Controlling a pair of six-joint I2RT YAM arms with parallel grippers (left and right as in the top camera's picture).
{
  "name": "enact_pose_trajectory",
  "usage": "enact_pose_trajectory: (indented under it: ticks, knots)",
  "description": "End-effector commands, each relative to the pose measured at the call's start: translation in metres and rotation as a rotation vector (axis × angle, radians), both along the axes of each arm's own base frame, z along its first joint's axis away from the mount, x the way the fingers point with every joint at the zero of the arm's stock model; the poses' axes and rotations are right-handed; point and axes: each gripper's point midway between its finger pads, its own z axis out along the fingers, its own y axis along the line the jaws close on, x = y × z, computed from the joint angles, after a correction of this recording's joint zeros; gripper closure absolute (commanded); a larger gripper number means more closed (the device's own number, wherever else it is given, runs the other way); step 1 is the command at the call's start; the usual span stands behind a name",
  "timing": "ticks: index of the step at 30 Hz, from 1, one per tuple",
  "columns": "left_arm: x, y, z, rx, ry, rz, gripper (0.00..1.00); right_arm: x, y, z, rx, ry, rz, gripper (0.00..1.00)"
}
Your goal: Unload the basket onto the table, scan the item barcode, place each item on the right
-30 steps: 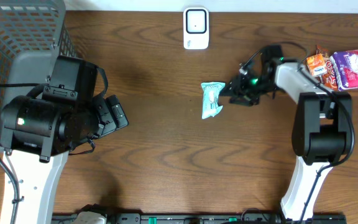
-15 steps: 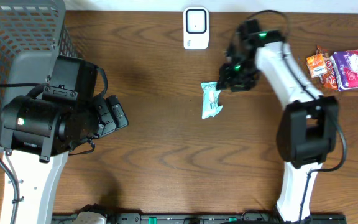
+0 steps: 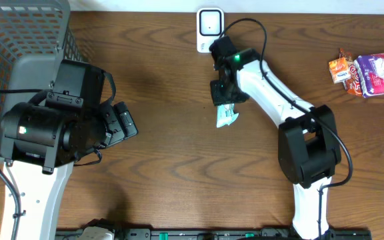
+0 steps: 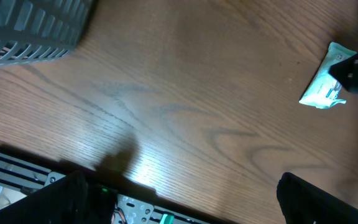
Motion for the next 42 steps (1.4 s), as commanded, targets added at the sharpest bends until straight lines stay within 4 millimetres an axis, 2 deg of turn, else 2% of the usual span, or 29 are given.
enact_pose_trajectory:
  ticks: [1,6,8,12,15,18,21,27,34,37,42]
  knots:
    - [0.001,0.003,0.000,0.010,0.001,0.013,0.02,-0.009,-0.001,-0.010,-0.043,-0.009,-0.029,0.53]
    - [0.001,0.003,0.000,0.010,0.001,0.013,0.02,-0.011,-0.001,-0.017,-0.061,-0.020,-0.025,0.55]
    - [0.001,0.003,0.000,0.010,0.001,0.013,0.02,-0.010,-0.001,-0.016,-0.059,-0.022,-0.025,0.63]
    - [0.001,0.003,0.000,0.010,0.001,0.013,0.02,-0.009,-0.001,-0.016,-0.056,-0.027,-0.035,0.88]
    - [0.001,0.003,0.000,0.010,0.001,0.013,0.02,-0.002,0.002,-0.013,-0.041,-0.052,-0.036,0.99]
    - [0.001,0.003,0.000,0.010,0.001,0.013,0.02,0.010,0.006,-0.003,-0.020,-0.090,-0.041,0.99]
    - [0.001,0.003,0.000,0.010,0.001,0.013,0.02,0.034,0.014,0.020,0.022,-0.168,-0.052,0.99]
    - [0.001,0.003,0.000,0.010,0.001,0.013,0.02,0.102,0.037,0.077,0.162,-0.444,-0.070,0.99]
    - [0.001,0.003,0.000,0.010,0.001,0.013,0.02,0.164,0.047,0.123,0.289,-0.739,-0.092,0.99]
    - [0.001,0.003,0.000,0.010,0.001,0.013,0.02,0.184,0.045,0.122,0.286,-0.827,-0.125,0.99]
    - [0.001,0.003,0.000,0.010,0.001,0.013,0.02,0.205,0.035,0.102,0.273,-0.881,-0.163,0.99]
